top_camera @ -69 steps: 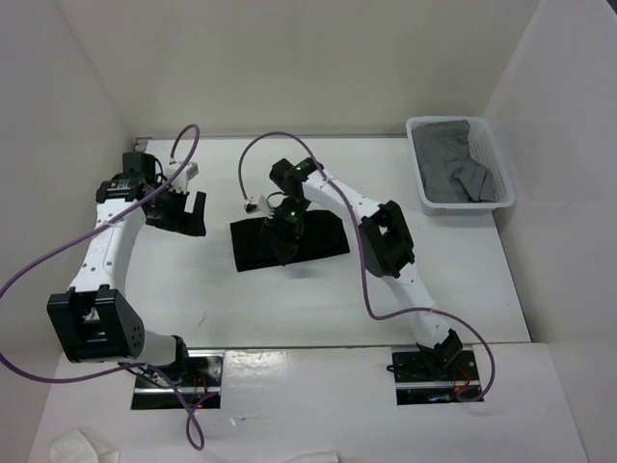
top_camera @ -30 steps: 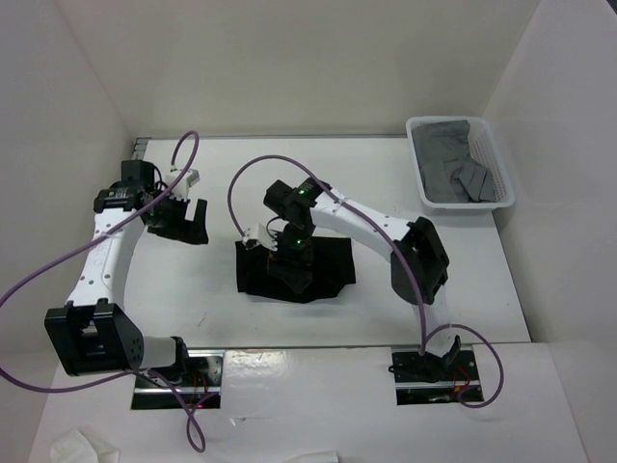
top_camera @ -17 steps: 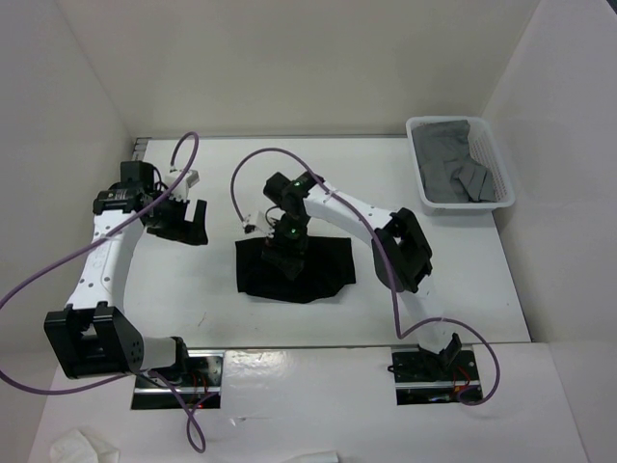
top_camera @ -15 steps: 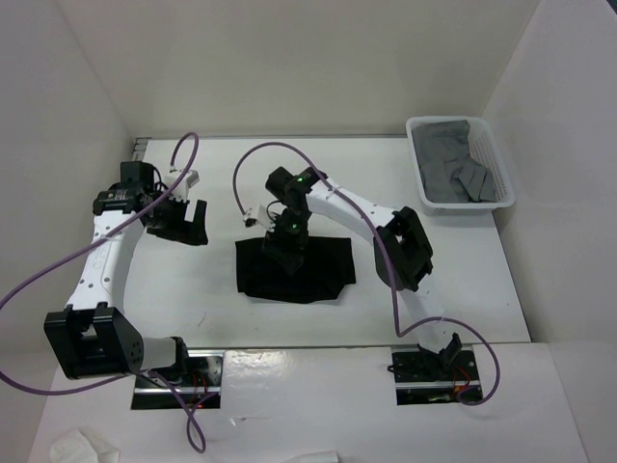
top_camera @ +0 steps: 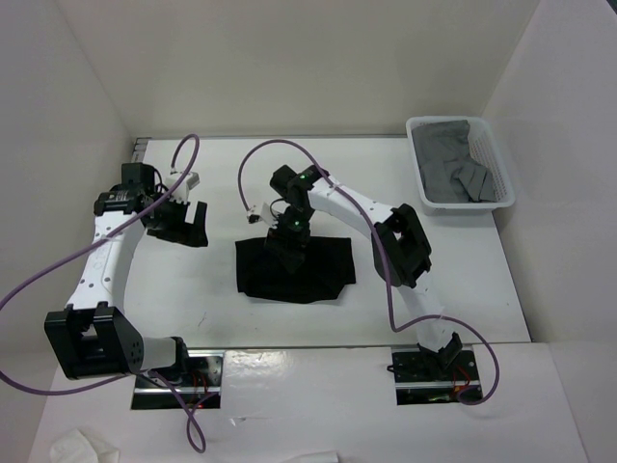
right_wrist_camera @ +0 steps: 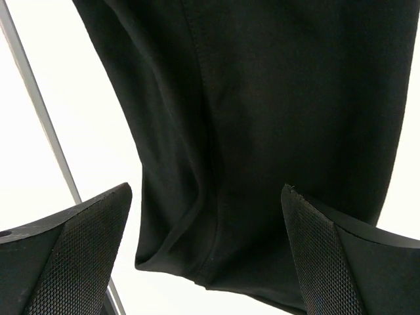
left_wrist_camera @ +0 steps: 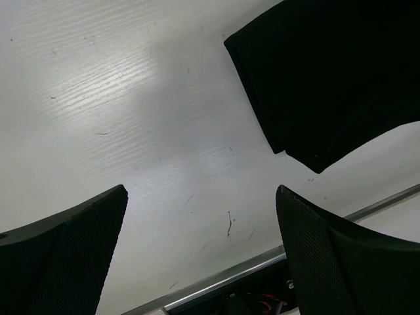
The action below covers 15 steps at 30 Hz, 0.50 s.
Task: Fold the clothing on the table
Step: Fold the skirt
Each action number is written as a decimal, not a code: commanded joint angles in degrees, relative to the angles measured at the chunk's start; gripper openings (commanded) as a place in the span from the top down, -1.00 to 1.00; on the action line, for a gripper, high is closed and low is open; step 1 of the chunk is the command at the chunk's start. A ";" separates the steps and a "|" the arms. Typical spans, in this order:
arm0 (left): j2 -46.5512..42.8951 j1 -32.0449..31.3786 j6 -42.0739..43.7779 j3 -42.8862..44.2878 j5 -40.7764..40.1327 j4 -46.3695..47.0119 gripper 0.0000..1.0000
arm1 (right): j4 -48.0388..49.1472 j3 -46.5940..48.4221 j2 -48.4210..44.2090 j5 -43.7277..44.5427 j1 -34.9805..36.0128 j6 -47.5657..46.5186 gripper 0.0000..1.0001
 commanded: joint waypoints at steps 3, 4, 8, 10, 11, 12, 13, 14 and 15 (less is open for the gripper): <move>-1.44 0.29 1.84 -0.88 0.31 0.45 -0.99 | -1.83 -0.27 -0.26 -3.45 -0.09 -1.52 -0.97; -1.44 0.29 1.84 -0.88 0.31 0.45 -0.99 | -2.36 -0.27 -0.26 -3.46 -0.09 -1.53 -0.97; -1.97 0.29 1.84 -1.49 0.31 0.45 -0.99 | -3.59 -1.41 -0.26 -4.51 -0.09 -2.23 -0.97; -1.97 0.29 1.84 -1.49 0.31 0.45 -0.99 | -4.21 -2.02 -0.26 -5.04 -0.09 -2.84 -0.97; -1.97 0.29 1.84 -1.49 0.31 -0.07 -0.99 | -4.21 -2.03 -0.26 -5.04 0.52 -3.54 -0.97; -1.97 0.29 2.36 -1.49 0.31 -0.08 -0.99 | -4.91 -2.03 0.26 -5.04 0.53 -4.07 -0.97; -1.97 0.29 2.37 -1.49 0.31 -0.08 -0.99 | -4.91 -2.03 0.27 -5.04 1.13 -4.07 -0.97; -1.97 0.29 2.37 -2.01 0.31 -0.08 -0.99 | -6.05 -2.03 0.27 -5.56 1.14 -4.68 -0.97; -1.97 0.29 2.37 -2.02 0.31 -0.08 -0.99 | -6.75 -2.03 0.88 -5.57 1.75 -5.30 -0.97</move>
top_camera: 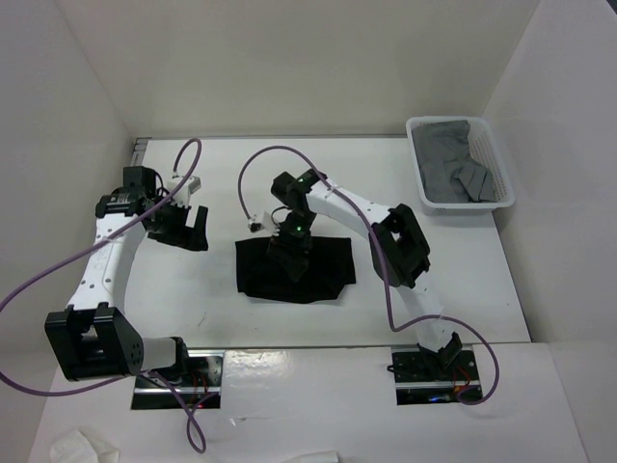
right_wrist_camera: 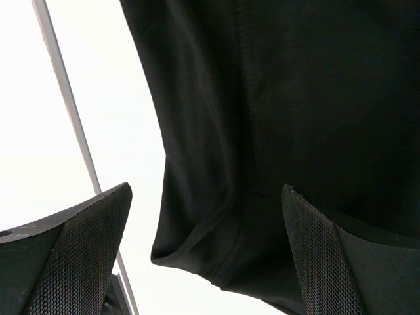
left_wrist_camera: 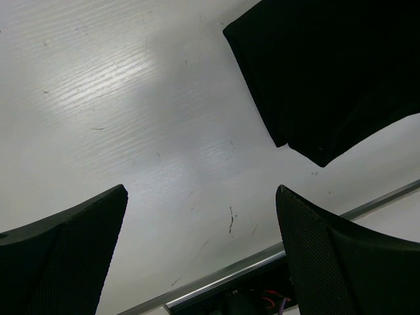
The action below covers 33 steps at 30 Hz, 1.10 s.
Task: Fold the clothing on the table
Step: Fold the skirt
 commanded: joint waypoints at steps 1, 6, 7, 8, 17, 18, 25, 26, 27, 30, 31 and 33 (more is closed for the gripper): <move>-1.66 0.29 1.19 -0.40 0.35 -0.12 -0.99 | -3.61 -0.37 0.64 -2.09 2.02 -2.55 -0.97; -1.66 0.29 1.71 -0.40 0.35 -0.12 -0.99 | -4.14 -2.13 0.64 -2.01 3.77 -3.08 -0.97; -1.66 0.29 1.72 -0.40 0.88 -0.12 -0.99 | -4.14 -2.91 0.64 -2.01 4.56 -3.08 -0.97; -1.66 0.29 1.72 -0.40 0.88 -0.12 -0.99 | -4.14 -2.92 0.03 -2.01 4.57 -3.08 -0.97; -1.66 0.29 2.24 -0.40 2.02 -0.65 -0.99 | -4.14 -9.51 -2.34 -0.96 11.68 -4.13 -0.97; -1.66 0.29 2.24 -0.40 2.02 -0.65 -0.99 | -4.14 -10.03 -2.35 -0.95 12.56 -4.13 -0.97; -1.66 0.29 2.24 -0.40 3.08 -1.17 -0.99 | -4.14 -11.53 -4.45 1.42 15.11 -3.61 -0.97; -1.66 0.29 2.24 -0.40 3.08 -1.17 -0.99 | -4.14 -11.53 -4.98 1.42 15.12 -3.61 -0.97; -1.66 0.29 2.24 -0.40 3.08 -1.17 -0.99 | -4.14 -11.53 -5.94 2.21 15.12 -3.08 -0.97; -1.66 0.29 2.24 0.21 3.08 -1.17 -0.99 | -4.14 -6.89 -10.06 4.23 12.93 -1.68 -0.97; -1.66 0.29 2.24 0.74 3.08 -1.17 -0.99 | -4.14 -5.57 -10.95 4.23 11.61 -0.19 -0.97; -1.66 -0.32 1.63 0.74 2.56 -0.65 -0.99 | -1.87 -3.62 -14.01 6.42 6.43 1.83 -0.97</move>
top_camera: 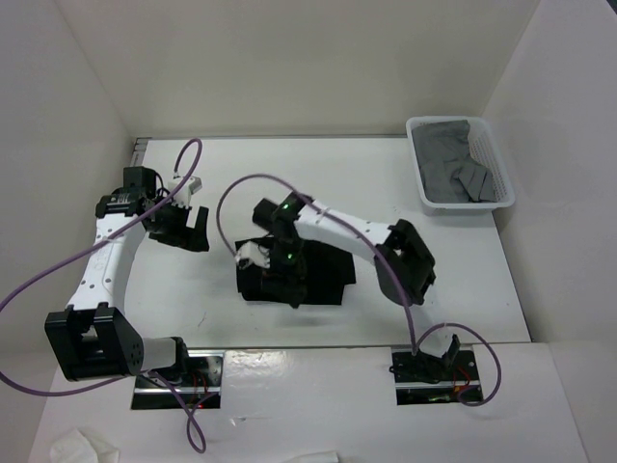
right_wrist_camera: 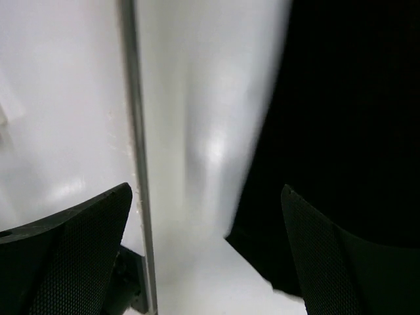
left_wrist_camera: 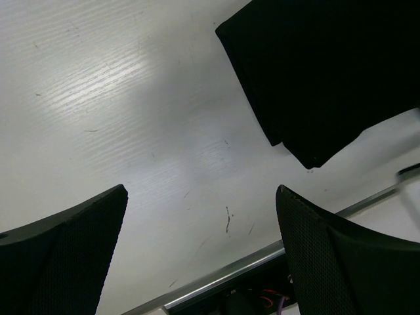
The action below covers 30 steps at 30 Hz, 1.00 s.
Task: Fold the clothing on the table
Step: Fold the skirt
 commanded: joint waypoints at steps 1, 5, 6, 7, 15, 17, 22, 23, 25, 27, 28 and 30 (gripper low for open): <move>-1.51 -1.24 1.17 0.96 0.26 0.51 -0.99 | 3.16 4.93 -9.85 4.57 -8.11 6.92 -0.97; -1.51 -1.77 -0.67 0.96 -0.89 1.83 -0.99 | 14.24 -4.79 -14.78 13.53 -16.72 14.59 -0.97; -1.51 -1.77 -0.68 0.96 -0.89 2.44 -0.99 | 16.95 -6.66 -16.09 16.16 -17.26 15.47 -0.97; -1.51 -1.77 -1.29 0.96 -0.89 3.06 -0.99 | 18.03 -10.24 -16.63 17.23 -17.27 16.70 -0.97; 0.86 -1.77 -1.82 2.63 -0.89 4.11 -0.99 | 21.73 -19.68 -19.45 18.82 -17.27 18.21 -0.97; 1.39 -1.77 -1.82 2.63 -0.36 4.12 -0.99 | 21.73 -20.21 -19.45 19.34 -17.27 18.73 -0.97; 1.39 -1.77 -1.82 2.63 -0.36 4.12 -0.99 | 22.95 -22.58 -19.97 20.75 -17.27 18.73 -0.95; 1.39 -1.77 -1.82 2.63 -0.36 4.12 -0.99 | 23.48 -23.28 -19.97 20.75 -17.88 18.73 -0.93; 1.39 -1.77 -1.82 2.63 -0.36 4.12 -0.99 | 23.49 -23.29 -19.45 20.75 -17.88 18.73 -0.93; 1.39 -1.77 -1.29 2.11 -0.89 4.12 -0.99 | 24.19 -23.81 -18.13 20.75 -18.50 18.73 -0.90; 1.39 -1.77 -1.29 2.10 -0.89 4.12 -0.99 | 24.71 -24.51 -18.13 20.75 -18.50 18.73 -0.90; 1.39 -1.77 -0.77 2.10 -0.89 4.12 -0.99 | 25.33 -25.21 -16.82 20.23 -19.11 19.26 -0.87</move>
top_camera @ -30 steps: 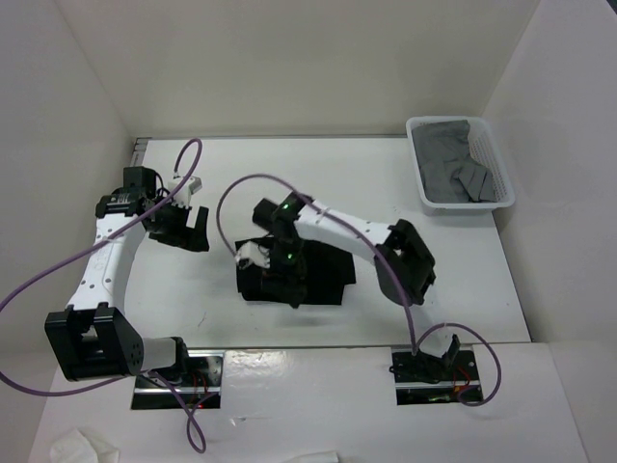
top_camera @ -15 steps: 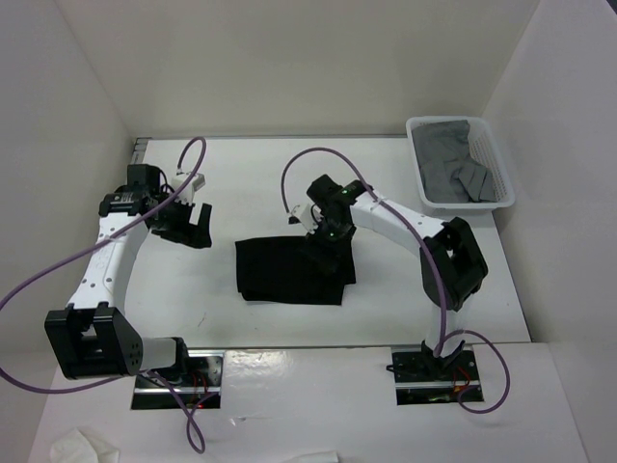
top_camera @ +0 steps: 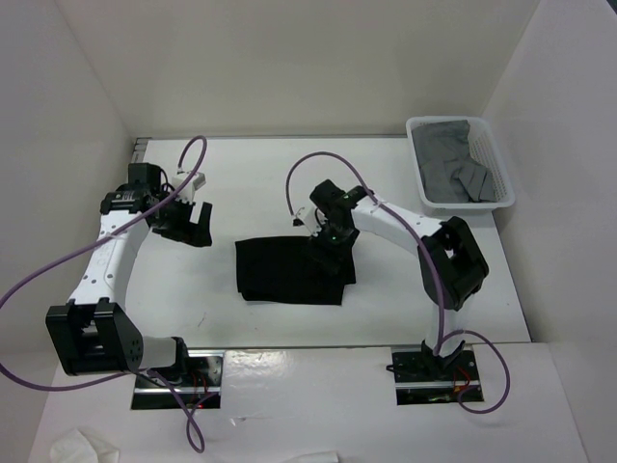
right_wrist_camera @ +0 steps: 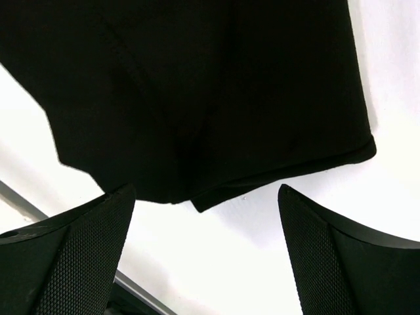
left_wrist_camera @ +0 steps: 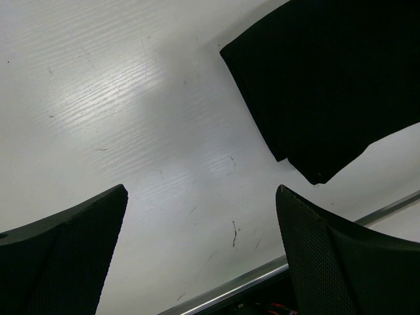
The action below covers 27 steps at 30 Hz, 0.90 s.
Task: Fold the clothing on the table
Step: Fold the skirt
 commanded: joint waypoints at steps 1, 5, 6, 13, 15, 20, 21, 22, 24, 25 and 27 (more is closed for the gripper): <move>-0.01 -0.05 -0.09 1.42 0.29 0.86 -0.99 | 3.97 -1.33 0.83 0.07 -0.93 1.08 -0.85; -0.01 -0.05 -0.09 0.90 -0.33 1.39 -0.99 | 6.26 -1.95 3.11 0.07 -1.46 1.77 -0.85; -0.01 -0.05 -0.09 0.90 -0.33 1.39 -0.99 | 6.27 -1.95 3.98 0.07 -1.46 1.78 -0.85; 0.52 -0.05 0.97 0.37 -1.47 1.92 -0.99 | 6.27 2.44 8.56 -0.45 -1.46 2.83 -0.93; 1.05 -0.05 0.97 0.37 -1.47 1.92 -0.99 | 6.79 3.32 10.75 -0.45 -1.46 3.54 -0.96; 2.37 -0.05 1.49 0.37 -2.00 2.44 -0.99 | 6.79 7.19 14.27 0.07 -3.47 4.77 -0.96; 3.06 -0.05 1.49 0.37 -2.00 2.97 -0.99 | 6.79 8.67 15.49 0.07 -4.00 4.77 -0.96; 3.07 -0.05 1.49 0.37 -2.00 2.97 -0.99 | 6.79 9.47 16.29 0.07 -4.70 5.38 -0.96; 3.77 -0.05 1.49 0.37 -2.00 2.97 -0.99 | 6.79 11.84 18.57 0.07 -6.72 6.00 -0.96; 4.30 -0.05 1.49 0.89 -2.00 3.49 -0.99 | 6.79 12.46 19.10 0.07 -7.34 6.69 -0.96; 4.83 -0.05 2.02 1.42 -2.00 3.50 -0.99 | 6.79 13.52 19.64 0.87 -8.74 7.32 -0.93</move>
